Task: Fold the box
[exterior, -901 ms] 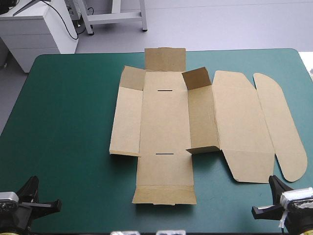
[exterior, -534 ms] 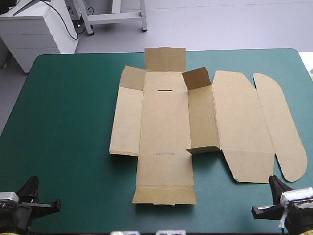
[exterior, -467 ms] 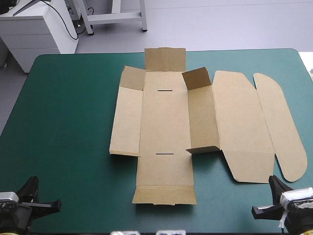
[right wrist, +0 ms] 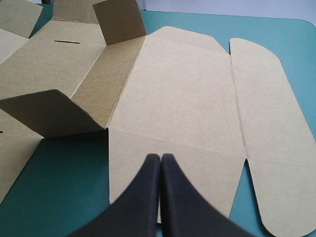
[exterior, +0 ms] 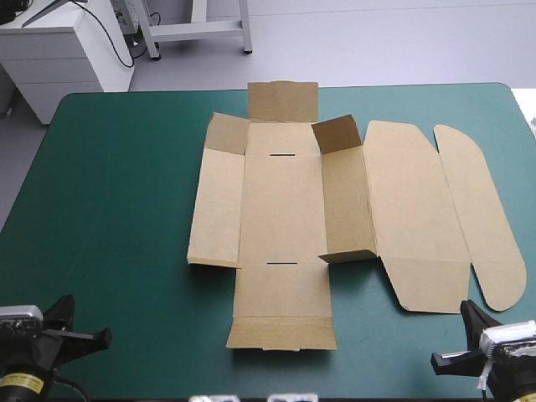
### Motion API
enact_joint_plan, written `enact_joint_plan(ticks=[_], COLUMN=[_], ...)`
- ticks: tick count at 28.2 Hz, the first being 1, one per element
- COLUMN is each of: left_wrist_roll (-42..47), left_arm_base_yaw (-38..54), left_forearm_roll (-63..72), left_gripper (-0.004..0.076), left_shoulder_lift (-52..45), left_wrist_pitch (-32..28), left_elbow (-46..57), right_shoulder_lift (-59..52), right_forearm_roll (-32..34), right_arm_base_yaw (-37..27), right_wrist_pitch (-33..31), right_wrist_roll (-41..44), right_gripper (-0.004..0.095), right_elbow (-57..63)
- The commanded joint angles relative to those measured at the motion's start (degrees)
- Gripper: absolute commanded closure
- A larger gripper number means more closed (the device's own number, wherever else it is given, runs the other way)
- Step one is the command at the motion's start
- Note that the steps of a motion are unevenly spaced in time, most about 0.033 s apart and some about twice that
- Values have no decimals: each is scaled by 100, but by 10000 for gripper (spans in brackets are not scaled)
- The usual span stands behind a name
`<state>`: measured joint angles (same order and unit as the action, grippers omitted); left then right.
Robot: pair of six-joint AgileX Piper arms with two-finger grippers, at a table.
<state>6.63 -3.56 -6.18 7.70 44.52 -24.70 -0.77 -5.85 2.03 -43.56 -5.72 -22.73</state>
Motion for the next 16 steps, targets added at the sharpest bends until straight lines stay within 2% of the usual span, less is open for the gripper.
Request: enact_joint_plan(ticks=[1,11,16], left_wrist_roll=[51,27,-582], left_arm_base_yaw=[-7,-7,-7], left_forearm_roll=[423,948,1311], left_gripper=[732,732,732], left_shoulder_lift=[991,3645,4909], left_wrist_pitch=[-478,-462,-378], left_elbow=[-500,-1987,-2684], right_shoulder_lift=[-134,-134,-134], right_forearm_roll=[22,22,22], right_arm_base_yaw=[9,9,9], right_wrist_pitch=[437,437,437], right_wrist_roll=[-15,-15,-15], right_gripper=[928,928,928], right_elbow=[-128,-128,-128])
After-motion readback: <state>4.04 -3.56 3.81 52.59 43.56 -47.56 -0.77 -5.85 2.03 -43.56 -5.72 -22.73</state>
